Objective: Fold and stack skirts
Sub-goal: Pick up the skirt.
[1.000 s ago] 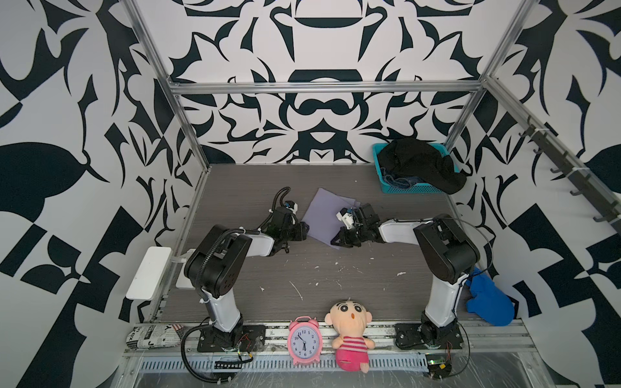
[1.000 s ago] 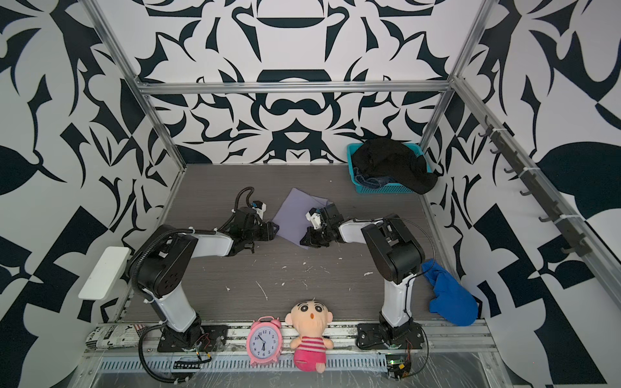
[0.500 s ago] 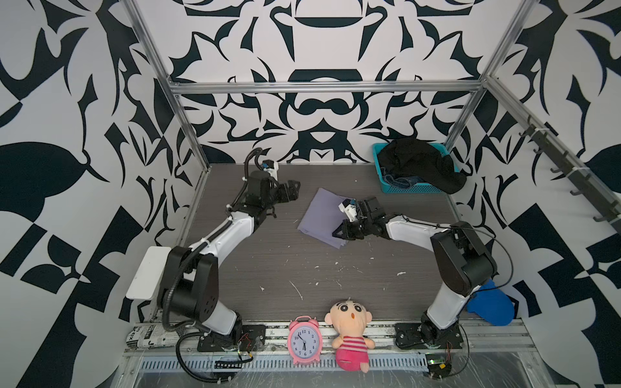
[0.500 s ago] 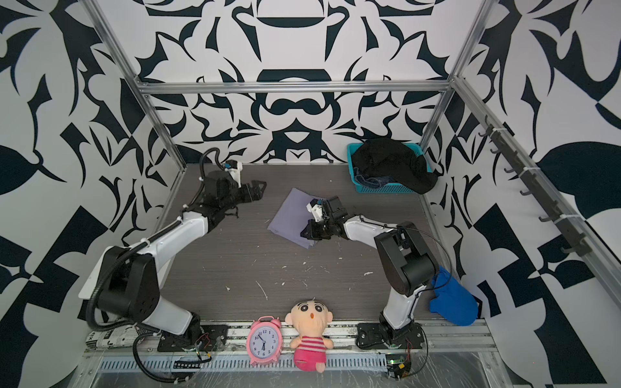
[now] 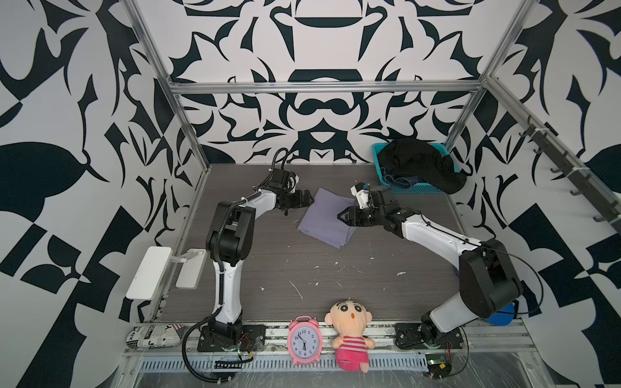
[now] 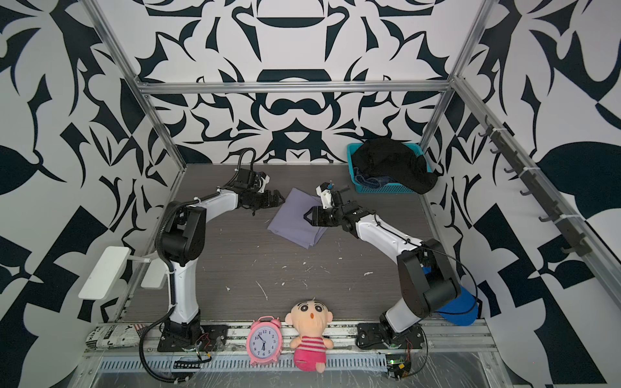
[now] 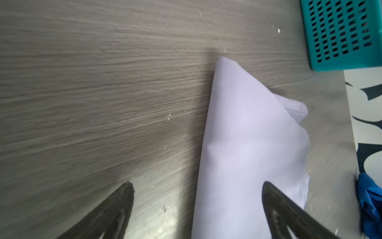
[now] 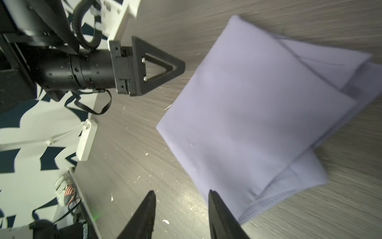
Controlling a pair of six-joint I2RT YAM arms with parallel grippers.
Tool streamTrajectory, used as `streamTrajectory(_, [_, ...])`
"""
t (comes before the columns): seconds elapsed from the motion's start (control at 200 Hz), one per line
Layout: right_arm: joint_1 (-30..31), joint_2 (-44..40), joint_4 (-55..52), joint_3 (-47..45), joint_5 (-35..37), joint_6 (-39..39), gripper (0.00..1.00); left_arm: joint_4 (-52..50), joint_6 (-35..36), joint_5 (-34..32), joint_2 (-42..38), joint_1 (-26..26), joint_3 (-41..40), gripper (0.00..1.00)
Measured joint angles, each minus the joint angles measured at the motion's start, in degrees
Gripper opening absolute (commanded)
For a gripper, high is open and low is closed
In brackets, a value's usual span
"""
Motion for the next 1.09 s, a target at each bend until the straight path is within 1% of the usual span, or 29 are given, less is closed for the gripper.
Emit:
streamTrajectory(0.135, [-0.39,0.11,0.04,-0.02,0.81,0.07,0.46,-1.57,1.44,1.79,1.49,-0.44,1.31,0.99])
streamTrajectory(0.22, [-0.39,0.11,0.04,-0.07,0.96,0.07,0.46,-1.70,1.88,2.93,2.16,-0.83,2.05,0.96])
streamTrajectory(0.325, [-0.39,0.11,0.02,-0.24,1.14,0.04,0.46,-1.46,1.97,3.82,3.06,-1.92,2.89,0.87])
streamTrajectory(0.385, [-0.42,0.11,0.02,-0.28,1.16,0.04,0.46,-0.96,2.01,4.50,3.50,-2.75,2.93,0.86])
streamTrajectory(0.405, [-0.39,0.11,0.02,-0.28,1.16,0.04,0.46,-0.70,1.90,4.68,3.63,-2.99,2.93,0.81])
streamTrajectory(0.465, [-0.39,0.11,0.07,-0.28,1.18,0.04,0.46,-0.04,1.40,5.25,3.91,-3.72,2.91,0.76])
streamTrajectory(0.5, [-0.42,0.11,0.09,-0.31,1.20,0.04,0.46,0.17,1.38,5.49,4.13,-4.13,2.86,0.70])
streamTrajectory(0.535, [-0.42,0.11,0.09,-0.33,1.27,0.04,0.46,0.50,1.25,5.66,4.28,-4.44,2.82,0.60])
streamTrajectory(0.54, [-0.42,0.11,0.09,-0.35,1.27,0.04,0.46,0.55,1.42,5.68,4.31,-4.46,2.80,0.60])
streamTrajectory(0.545, [-0.42,0.11,0.09,-0.35,1.27,0.04,0.46,0.61,1.46,5.70,4.31,-4.50,2.80,0.57])
streamTrajectory(0.565, [-0.42,0.11,0.11,-0.35,1.31,0.04,0.46,0.94,0.76,5.70,4.39,-4.61,2.64,0.54])
streamTrajectory(0.61, [-0.42,0.13,0.15,-0.35,1.31,0.04,0.45,1.60,0.98,5.79,4.48,-4.76,1.97,0.50])
streamTrajectory(0.63, [-0.42,0.15,0.22,-0.35,1.33,0.04,0.46,2.16,0.04,6.05,4.50,-4.85,1.44,0.47])
streamTrajectory(0.685, [-0.46,0.15,0.26,-0.35,1.33,0.07,0.46,3.19,-0.39,6.58,4.50,-4.96,0.57,0.34])
streamTrajectory(0.78, [-0.46,0.26,0.35,-0.37,1.31,0.07,0.45,4.00,-1.14,6.25,4.52,-4.98,-0.52,0.16])
streamTrajectory(0.83, [-0.46,0.33,0.35,-0.39,1.36,0.07,0.45,4.37,-1.70,5.75,4.52,-4.96,-1.01,0.13])
streamTrajectory(0.925, [-0.48,0.48,0.35,-0.39,1.31,0.07,0.45,5.03,-2.23,4.98,4.17,-4.92,-1.70,0.00])
streamTrajectory(1.01, [-0.57,0.59,0.35,-0.39,1.33,0.07,0.45,5.05,-2.08,3.19,3.04,-4.70,-2.89,0.00])
streamTrajectory(1.095, [-0.57,0.59,0.33,-0.39,1.33,0.04,0.45,3.43,-2.64,-0.28,1.27,-4.11,-3.96,0.00])
